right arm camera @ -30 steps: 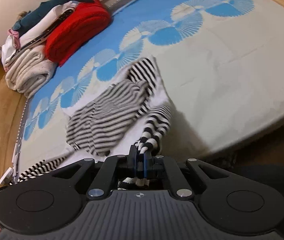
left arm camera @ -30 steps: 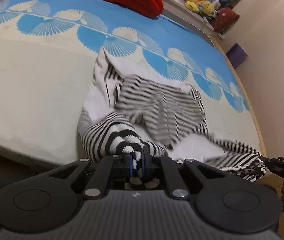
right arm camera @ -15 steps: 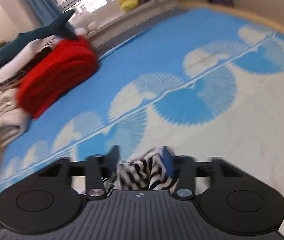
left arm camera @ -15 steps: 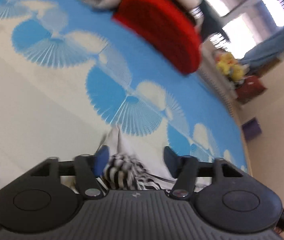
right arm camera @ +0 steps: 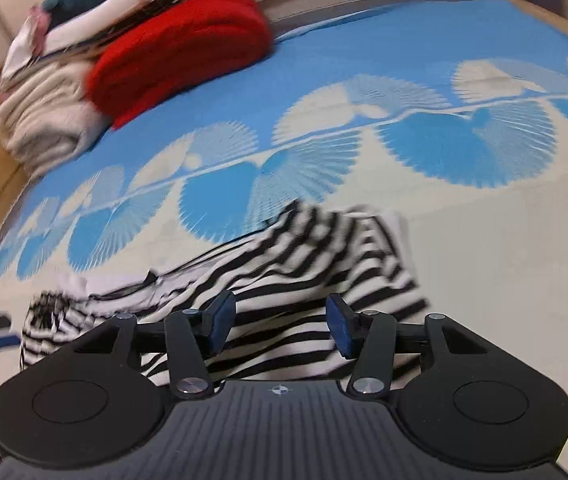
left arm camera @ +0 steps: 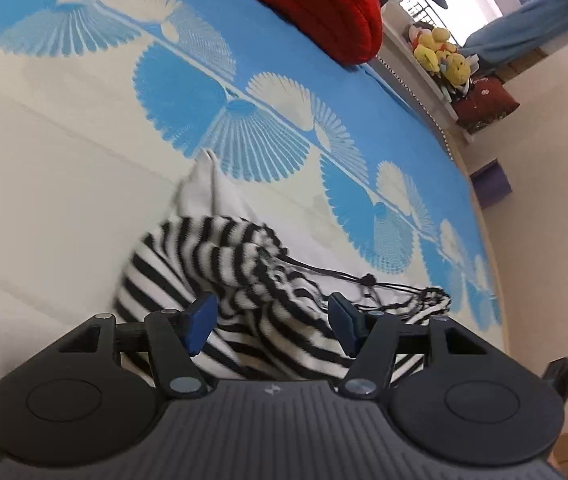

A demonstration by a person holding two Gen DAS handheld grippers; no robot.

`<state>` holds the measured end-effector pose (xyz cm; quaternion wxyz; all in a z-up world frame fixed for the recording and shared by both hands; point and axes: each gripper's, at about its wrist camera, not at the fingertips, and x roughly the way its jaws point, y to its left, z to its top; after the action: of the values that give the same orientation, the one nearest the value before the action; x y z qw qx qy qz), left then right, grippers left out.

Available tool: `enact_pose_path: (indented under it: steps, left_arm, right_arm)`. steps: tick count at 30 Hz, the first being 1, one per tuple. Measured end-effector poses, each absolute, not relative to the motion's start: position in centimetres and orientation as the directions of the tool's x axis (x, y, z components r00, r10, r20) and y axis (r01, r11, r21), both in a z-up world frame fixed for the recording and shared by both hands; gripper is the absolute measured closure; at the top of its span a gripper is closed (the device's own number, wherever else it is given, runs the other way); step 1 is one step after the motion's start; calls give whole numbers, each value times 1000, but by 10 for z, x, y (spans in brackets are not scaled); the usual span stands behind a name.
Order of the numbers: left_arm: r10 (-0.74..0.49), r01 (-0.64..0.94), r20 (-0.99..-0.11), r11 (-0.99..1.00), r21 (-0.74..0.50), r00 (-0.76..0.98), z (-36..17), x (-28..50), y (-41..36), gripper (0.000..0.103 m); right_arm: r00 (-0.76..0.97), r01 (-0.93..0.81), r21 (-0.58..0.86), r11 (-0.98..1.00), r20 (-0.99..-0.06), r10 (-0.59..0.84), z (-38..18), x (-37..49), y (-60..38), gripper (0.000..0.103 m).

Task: Fold small clothes

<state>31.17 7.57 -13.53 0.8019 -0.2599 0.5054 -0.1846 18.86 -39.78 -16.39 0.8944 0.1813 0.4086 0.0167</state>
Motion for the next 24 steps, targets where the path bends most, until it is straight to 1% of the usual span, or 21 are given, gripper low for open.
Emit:
enact_pose_path:
  steps: [1, 2, 3, 4, 5, 6, 7, 8, 11, 12, 13, 14, 16, 18, 19, 20, 21, 22, 23, 24]
  left_arm:
    - [-567, 28, -714, 791, -611, 411, -138, 309, 71, 44]
    - [-569, 26, -718, 790, -612, 401, -141, 311, 67, 60]
    - [-567, 29, -725, 795, -606, 391, -143, 314, 61, 71]
    - [-562, 35, -732, 802, -596, 385, -144, 316, 55, 90]
    - [-555, 45, -736, 809, -586, 387, -144, 318, 51, 94]
    - [-548, 53, -732, 813, -580, 404, -142, 320, 48, 95]
    - [-548, 49, -715, 807, -589, 433, -140, 323, 48, 97]
    - [-559, 37, -676, 783, -621, 481, -135, 327, 51, 97]
    - [-547, 12, -546, 713, -701, 634, -121, 332, 59, 99]
    - [-530, 3, -521, 704, -711, 669, -119, 334, 60, 99]
    - [-515, -9, -512, 699, -715, 688, -119, 337, 59, 100]
    - [-488, -31, -516, 706, -708, 704, -120, 340, 56, 103]
    - [-443, -78, -553, 727, -682, 706, -127, 349, 49, 103]
    - [-429, -127, -606, 739, -662, 670, -140, 360, 43, 103]
    - [-428, -144, -634, 746, -650, 644, -147, 364, 41, 103]
    - [-425, -156, -656, 754, -638, 625, -152, 367, 39, 103]
    - [-415, -162, -666, 763, -626, 620, -152, 368, 41, 103]
    - [-409, -158, -666, 768, -620, 623, -150, 368, 44, 101]
    - [-408, -149, -657, 769, -621, 634, -147, 366, 52, 95]
    - [-403, -140, -651, 774, -618, 643, -143, 366, 58, 91]
  right_arm:
    - [653, 105, 327, 939, -735, 183, -167, 193, -393, 50]
    - [646, 91, 324, 942, -739, 192, -169, 195, -387, 50]
    - [642, 74, 320, 945, -740, 200, -171, 198, -382, 51]
    - [639, 58, 309, 949, -742, 202, -173, 201, -377, 54]
    - [637, 44, 293, 955, -745, 199, -174, 204, -373, 79]
    - [636, 39, 282, 959, -747, 194, -174, 207, -371, 102]
    - [658, 45, 289, 956, -729, 189, -172, 209, -371, 102]
    - [693, 65, 310, 948, -698, 180, -166, 211, -375, 102]
    - [832, 122, 421, 899, -537, 138, -140, 209, -392, 103]
    - [859, 138, 438, 888, -500, 113, -135, 209, -396, 103]
    - [871, 157, 440, 884, -483, 85, -132, 211, -399, 103]
    - [869, 182, 427, 886, -492, 59, -133, 214, -399, 103]
    - [843, 238, 390, 890, -538, 10, -142, 226, -397, 102]
    - [804, 270, 367, 890, -595, 1, -155, 239, -394, 102]
    - [782, 267, 355, 896, -623, 14, -162, 245, -391, 101]
    - [747, 257, 339, 905, -664, 36, -170, 252, -386, 97]
    - [706, 237, 321, 917, -705, 64, -177, 258, -382, 83]
    - [684, 226, 304, 926, -726, 71, -179, 261, -380, 75]
    - [685, 215, 294, 931, -725, 70, -177, 260, -379, 69]
    - [703, 201, 293, 935, -708, 71, -171, 257, -380, 67]
